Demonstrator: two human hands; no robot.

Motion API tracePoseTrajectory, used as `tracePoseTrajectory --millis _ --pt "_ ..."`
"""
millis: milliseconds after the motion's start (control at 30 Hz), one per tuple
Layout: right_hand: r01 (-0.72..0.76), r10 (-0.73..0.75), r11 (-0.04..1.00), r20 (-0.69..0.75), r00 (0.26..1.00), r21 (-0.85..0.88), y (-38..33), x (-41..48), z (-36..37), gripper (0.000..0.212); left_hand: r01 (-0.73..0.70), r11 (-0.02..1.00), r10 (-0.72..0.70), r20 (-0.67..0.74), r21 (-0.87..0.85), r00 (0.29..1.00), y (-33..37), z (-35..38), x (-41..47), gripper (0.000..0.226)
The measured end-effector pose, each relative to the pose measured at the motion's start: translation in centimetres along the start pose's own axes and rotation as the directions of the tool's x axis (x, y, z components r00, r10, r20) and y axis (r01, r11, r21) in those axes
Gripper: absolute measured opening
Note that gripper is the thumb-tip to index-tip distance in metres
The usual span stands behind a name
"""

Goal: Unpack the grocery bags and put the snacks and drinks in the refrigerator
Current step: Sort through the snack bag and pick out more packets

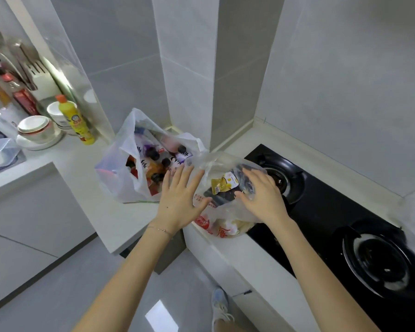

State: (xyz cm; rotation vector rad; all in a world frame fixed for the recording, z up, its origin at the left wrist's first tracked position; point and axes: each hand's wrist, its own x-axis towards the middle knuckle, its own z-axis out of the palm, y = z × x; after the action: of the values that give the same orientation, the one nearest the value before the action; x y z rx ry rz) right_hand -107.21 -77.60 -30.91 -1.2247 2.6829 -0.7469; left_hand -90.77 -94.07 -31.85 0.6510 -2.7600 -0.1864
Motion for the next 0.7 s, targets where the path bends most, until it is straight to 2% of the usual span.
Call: tracePoseTrajectory --millis 133,367,500,600,700 --pt "-0.03 0.028 0.999 0.053 0.998 0.029 2.5 3.3 2.0 0.067 -0.026 1.0 0.027 0.066 -0.011 0.997 0.0 3.3 4.0 0.07" --pt "-0.083 0.073 0.996 0.241 0.968 0.032 4.8 7.4 5.5 0.06 -0.056 0.997 0.067 0.203 -0.059 0.977 -0.7 8.3 8.5 0.067" --pt "-0.108 0.103 0.994 0.322 0.941 -0.003 5.6 8.4 7.4 0.06 -0.105 0.988 0.134 0.28 -0.116 0.951 -0.9 10.8 10.2 0.071" --pt "-0.159 0.161 0.987 0.352 0.922 -0.035 6.3 8.6 8.5 0.062 -0.132 0.987 0.156 0.348 -0.091 0.924 -1.1 12.5 11.5 0.079" --pt "-0.184 0.205 0.979 0.365 0.908 -0.092 6.8 8.5 9.3 0.065 -0.156 0.986 0.169 0.382 -0.064 0.909 -1.5 13.7 12.9 0.077"
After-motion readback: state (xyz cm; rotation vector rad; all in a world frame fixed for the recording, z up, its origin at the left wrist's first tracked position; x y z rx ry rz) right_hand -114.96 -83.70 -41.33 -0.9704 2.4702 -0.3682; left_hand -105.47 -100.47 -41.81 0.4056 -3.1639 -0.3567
